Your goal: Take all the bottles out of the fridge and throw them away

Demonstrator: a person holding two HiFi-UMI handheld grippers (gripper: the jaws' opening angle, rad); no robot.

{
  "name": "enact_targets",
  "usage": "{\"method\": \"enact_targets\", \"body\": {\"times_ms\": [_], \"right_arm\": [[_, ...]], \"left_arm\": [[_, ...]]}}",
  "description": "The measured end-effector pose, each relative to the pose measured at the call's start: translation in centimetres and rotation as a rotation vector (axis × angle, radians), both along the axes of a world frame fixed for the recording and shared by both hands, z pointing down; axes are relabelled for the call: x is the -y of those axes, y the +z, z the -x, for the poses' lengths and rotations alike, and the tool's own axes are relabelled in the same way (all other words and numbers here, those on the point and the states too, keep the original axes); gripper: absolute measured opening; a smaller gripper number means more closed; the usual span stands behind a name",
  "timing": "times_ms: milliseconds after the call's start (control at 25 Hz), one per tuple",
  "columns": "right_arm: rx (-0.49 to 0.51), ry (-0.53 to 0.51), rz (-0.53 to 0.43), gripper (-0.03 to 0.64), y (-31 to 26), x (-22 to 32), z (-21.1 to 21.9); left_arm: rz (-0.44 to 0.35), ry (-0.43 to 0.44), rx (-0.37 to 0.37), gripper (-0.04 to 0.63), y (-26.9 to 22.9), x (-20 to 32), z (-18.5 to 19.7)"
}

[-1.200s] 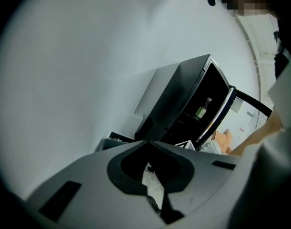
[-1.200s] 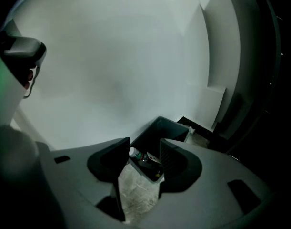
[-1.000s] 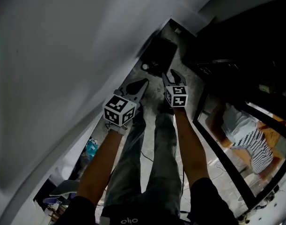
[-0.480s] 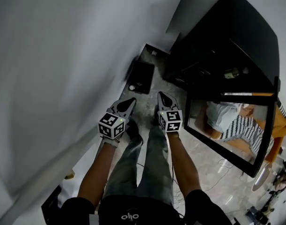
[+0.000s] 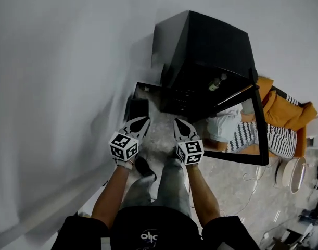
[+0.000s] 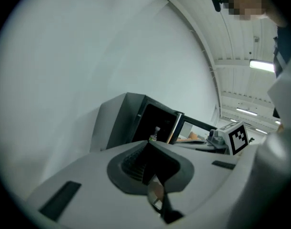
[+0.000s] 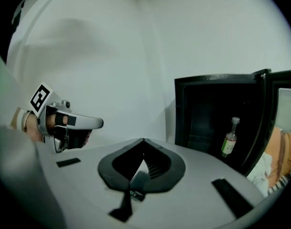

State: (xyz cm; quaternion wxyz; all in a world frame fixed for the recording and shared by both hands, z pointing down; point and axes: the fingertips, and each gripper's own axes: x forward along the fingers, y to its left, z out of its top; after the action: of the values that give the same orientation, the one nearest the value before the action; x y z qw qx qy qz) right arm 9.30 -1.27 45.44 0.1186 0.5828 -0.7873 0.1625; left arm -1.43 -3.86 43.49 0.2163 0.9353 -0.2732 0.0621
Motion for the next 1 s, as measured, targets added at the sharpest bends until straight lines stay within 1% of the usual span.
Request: {"method": "enact_targets", "body": {"times_ms": [120, 280, 560, 760, 1000], "right_arm": [[0.000, 0.057, -0.045, 0.008, -4.2, -0.7, -2.8], [-0.018, 0.102, -0.084, 0.009, -8.2, -1.8, -6.1], [-0.025, 0.147, -0.095, 0.009, -11.0, -3.0, -11.2], [-0.035, 0.146, -0.098, 0.008, -12.1, -3.2, -14.0], [-0.046, 0.145, -0.109, 0.008, -13.0, -2.5, -16.0]], "left_arm": [[-0.024, 0.051, -0.017, 0.002, -3.2, -0.5, -2.9], [-0.037, 0.104, -0.032, 0.002, -5.8, -1.3, -6.5], [-0.081, 0.194, -0.018, 0.002, -9.3, -1.3, -13.1], [-0.107, 0.210, -0.010, 0.002, -10.8, -1.2, -16.3], [-0.117, 0.205, -0.008, 0.002, -11.6, -0.9, -17.7]]}}
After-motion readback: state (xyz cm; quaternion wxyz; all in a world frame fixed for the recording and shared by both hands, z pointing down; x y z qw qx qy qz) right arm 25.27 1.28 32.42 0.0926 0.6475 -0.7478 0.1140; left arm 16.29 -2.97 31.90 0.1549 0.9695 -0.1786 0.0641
